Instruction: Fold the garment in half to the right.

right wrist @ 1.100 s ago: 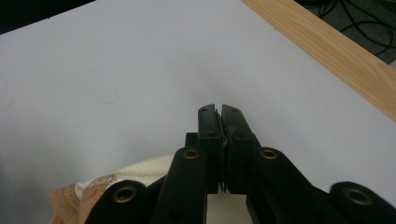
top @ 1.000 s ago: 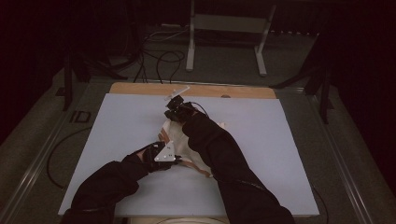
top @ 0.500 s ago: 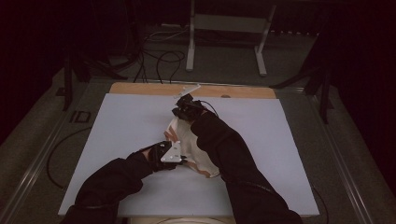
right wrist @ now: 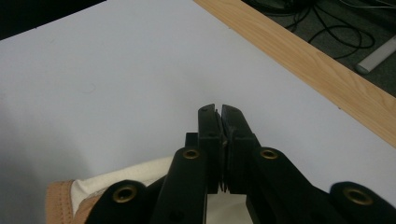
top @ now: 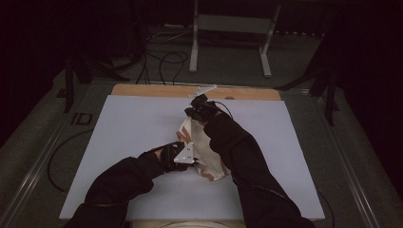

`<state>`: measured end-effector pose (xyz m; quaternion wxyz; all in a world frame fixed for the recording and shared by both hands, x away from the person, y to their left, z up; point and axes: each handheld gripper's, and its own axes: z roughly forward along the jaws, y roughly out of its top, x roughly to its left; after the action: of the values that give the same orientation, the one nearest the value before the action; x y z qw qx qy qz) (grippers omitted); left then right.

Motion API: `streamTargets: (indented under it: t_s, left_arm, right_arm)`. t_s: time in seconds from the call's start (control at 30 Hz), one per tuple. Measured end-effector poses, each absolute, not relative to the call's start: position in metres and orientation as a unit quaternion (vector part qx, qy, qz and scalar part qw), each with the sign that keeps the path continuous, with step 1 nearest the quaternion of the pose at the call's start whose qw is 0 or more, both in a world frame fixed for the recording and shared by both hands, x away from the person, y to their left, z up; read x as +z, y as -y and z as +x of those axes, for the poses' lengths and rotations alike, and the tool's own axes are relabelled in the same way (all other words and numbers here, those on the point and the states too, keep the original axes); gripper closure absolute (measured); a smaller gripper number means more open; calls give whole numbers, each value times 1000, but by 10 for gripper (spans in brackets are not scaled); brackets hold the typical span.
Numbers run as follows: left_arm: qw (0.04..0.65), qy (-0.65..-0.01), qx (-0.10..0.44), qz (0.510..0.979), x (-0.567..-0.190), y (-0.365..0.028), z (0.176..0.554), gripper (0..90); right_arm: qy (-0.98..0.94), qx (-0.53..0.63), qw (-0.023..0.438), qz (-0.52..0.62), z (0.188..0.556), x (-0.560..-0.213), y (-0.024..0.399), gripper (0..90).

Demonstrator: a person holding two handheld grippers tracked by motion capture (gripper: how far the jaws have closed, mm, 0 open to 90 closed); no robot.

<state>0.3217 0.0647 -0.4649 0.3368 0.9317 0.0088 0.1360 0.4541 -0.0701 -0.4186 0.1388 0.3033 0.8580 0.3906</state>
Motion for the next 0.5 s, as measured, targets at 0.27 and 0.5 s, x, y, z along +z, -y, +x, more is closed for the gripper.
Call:
streamTargets:
  t_s: [0.27,0.5]
  left_arm:
    - [338,-4,126,932,-465,-52,325,866]
    - [338,2,111,935,-468,-42,327,866]
  right_arm:
    - [-856,387,143,312,453,-420,89,882]
    - [-851,392,141,321,452,-423,107,882]
